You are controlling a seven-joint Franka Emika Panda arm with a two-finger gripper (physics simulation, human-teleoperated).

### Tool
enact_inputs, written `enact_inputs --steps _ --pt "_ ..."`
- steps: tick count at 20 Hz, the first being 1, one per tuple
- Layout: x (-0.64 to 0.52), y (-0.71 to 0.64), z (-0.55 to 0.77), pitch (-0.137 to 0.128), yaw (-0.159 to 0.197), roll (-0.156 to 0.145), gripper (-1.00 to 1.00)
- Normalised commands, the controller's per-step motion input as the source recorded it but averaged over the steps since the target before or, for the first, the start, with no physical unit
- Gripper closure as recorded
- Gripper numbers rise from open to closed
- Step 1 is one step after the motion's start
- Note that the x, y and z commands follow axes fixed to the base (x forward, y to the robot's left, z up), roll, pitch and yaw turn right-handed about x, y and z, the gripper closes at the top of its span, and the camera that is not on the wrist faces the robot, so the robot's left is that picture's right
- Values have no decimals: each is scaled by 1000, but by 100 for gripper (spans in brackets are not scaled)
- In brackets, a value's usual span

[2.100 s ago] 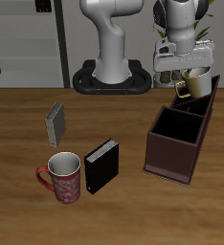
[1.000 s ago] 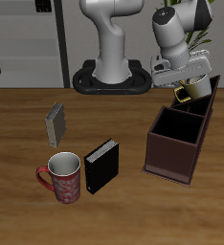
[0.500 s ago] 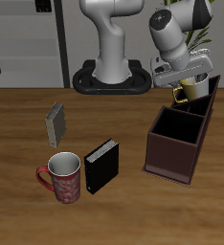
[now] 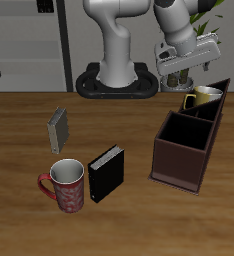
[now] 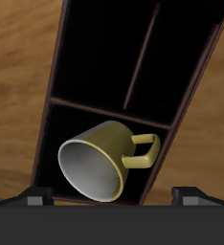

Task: Place the white-yellow mug into the left desk caddy's left compartment and place the black book into the left desk caddy's front compartment

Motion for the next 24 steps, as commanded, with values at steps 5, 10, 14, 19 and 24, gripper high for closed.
enact_inputs --steps 5,10,14,19,24 --pt "81 -233 323 -70 -17 -60 -100" --pt "194 -479 214 -46 -11 -83 -100" --pt "219 -720 320 -49 37 -164 -100" --pt "310 -745 376 -52 101 -169 -100" --pt "259 -505 171 -1 45 -131 -100"
